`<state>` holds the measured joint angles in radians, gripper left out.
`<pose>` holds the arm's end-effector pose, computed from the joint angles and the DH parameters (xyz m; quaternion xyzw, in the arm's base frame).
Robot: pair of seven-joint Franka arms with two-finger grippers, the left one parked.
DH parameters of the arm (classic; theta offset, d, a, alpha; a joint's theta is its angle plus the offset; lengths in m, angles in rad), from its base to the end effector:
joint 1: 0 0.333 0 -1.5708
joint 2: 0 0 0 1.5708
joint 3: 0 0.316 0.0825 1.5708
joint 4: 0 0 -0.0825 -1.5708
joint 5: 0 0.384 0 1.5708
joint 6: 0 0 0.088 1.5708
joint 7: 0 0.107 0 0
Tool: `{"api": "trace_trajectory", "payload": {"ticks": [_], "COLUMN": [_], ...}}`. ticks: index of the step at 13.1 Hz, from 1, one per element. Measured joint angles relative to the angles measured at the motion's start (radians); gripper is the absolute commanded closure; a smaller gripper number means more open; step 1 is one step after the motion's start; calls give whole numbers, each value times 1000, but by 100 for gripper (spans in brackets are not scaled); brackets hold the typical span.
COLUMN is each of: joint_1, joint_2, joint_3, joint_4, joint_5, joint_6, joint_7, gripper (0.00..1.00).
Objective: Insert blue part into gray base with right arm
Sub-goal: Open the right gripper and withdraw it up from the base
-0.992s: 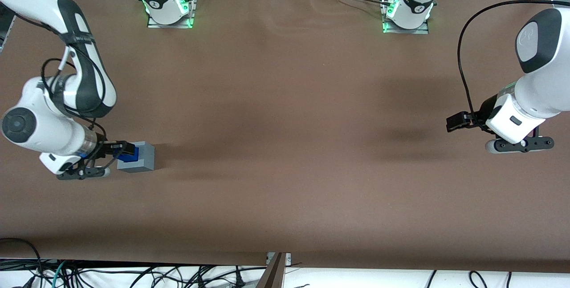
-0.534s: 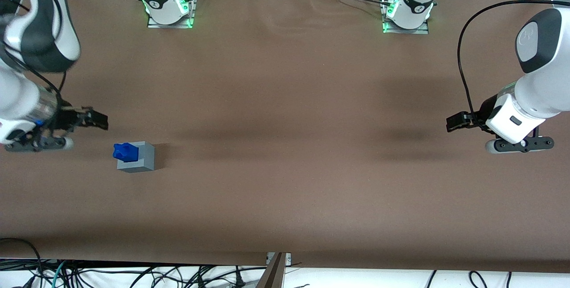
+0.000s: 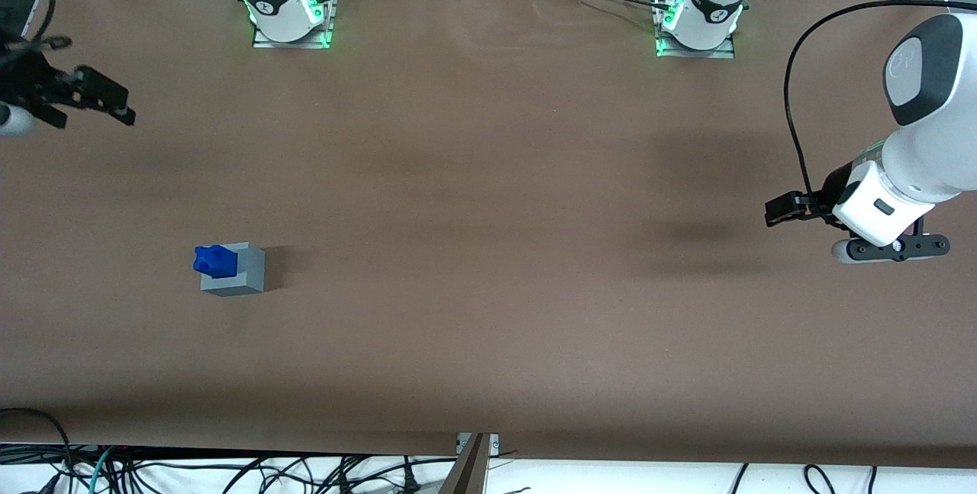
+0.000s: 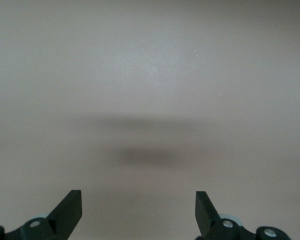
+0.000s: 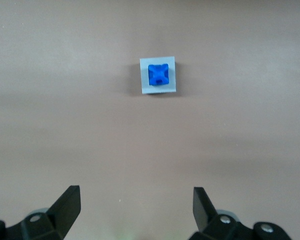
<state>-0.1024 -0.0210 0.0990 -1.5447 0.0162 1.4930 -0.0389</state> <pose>0.5402 0.0006 0.6415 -0.9997 -0.0182 0.0152 0.0074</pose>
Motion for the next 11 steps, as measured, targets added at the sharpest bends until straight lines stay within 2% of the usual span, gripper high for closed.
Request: {"api": "trace_trajectory", "payload": {"ticks": [4,7,11], "joint_1": [88,131,135], "joint_2": [-18,4,15], "joint_3": [-108,-113,-112], "joint_4": [-45,-89,-109], "joint_5": [8,16,20], "joint_6": [-16,57,100], "joint_7": [-2,0,-2], "gripper": [1,1,1]}}
